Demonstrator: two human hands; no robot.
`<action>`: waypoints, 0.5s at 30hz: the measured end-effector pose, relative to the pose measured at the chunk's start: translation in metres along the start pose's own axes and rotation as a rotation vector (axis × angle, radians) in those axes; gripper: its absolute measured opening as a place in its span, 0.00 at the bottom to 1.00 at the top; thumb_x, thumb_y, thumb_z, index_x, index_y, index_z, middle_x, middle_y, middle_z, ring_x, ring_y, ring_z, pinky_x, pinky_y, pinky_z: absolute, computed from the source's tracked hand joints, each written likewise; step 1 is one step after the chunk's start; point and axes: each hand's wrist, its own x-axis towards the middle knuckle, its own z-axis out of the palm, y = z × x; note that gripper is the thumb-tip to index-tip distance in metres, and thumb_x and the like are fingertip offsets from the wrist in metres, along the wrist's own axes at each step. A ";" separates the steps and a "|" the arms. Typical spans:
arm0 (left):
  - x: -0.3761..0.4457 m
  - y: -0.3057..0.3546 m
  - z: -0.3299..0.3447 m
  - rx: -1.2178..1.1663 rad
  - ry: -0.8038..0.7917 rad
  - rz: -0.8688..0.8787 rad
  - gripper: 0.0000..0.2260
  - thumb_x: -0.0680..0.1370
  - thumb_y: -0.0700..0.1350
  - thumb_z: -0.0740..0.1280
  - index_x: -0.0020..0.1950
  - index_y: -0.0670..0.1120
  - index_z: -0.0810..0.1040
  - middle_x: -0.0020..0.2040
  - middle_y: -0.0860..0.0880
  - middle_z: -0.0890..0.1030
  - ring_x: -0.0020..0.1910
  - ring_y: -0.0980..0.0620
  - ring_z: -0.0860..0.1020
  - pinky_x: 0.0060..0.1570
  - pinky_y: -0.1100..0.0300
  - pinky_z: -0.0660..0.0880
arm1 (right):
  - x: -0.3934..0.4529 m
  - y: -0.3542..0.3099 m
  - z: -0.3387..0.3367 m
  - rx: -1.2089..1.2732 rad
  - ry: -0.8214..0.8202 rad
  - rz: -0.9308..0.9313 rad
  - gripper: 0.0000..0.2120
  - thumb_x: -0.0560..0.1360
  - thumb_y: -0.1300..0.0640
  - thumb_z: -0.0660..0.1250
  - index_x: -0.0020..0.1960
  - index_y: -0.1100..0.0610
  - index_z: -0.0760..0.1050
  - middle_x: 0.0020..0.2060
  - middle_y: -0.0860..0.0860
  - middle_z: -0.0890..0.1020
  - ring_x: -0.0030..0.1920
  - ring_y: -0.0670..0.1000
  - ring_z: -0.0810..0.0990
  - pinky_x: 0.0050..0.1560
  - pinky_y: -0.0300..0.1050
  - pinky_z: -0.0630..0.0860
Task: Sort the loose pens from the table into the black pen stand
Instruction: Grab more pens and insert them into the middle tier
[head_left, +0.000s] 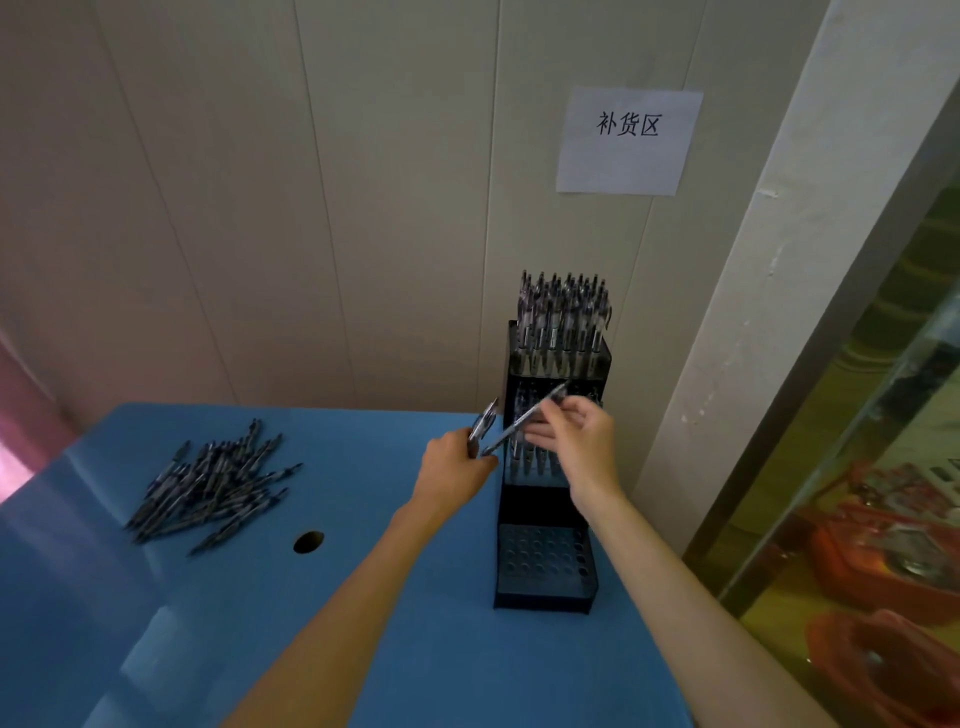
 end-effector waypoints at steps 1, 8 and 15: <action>0.000 -0.003 -0.001 0.004 0.004 -0.008 0.15 0.74 0.43 0.69 0.36 0.47 0.62 0.31 0.49 0.67 0.29 0.50 0.64 0.29 0.59 0.63 | 0.004 -0.002 -0.005 -0.049 0.036 -0.058 0.03 0.80 0.61 0.67 0.49 0.61 0.78 0.42 0.58 0.85 0.41 0.54 0.87 0.43 0.46 0.84; -0.001 -0.009 -0.003 0.089 0.032 0.019 0.16 0.76 0.45 0.67 0.37 0.48 0.60 0.31 0.50 0.65 0.29 0.49 0.62 0.33 0.56 0.60 | 0.021 0.007 -0.019 -0.632 0.016 -0.401 0.03 0.78 0.57 0.69 0.48 0.57 0.79 0.38 0.46 0.83 0.38 0.42 0.82 0.41 0.38 0.81; 0.003 -0.006 -0.006 0.050 0.049 0.034 0.15 0.75 0.43 0.66 0.36 0.49 0.59 0.30 0.51 0.64 0.29 0.50 0.60 0.33 0.56 0.58 | 0.024 0.016 -0.014 -0.749 0.004 -0.422 0.05 0.78 0.57 0.70 0.48 0.59 0.80 0.39 0.46 0.83 0.38 0.44 0.82 0.44 0.43 0.82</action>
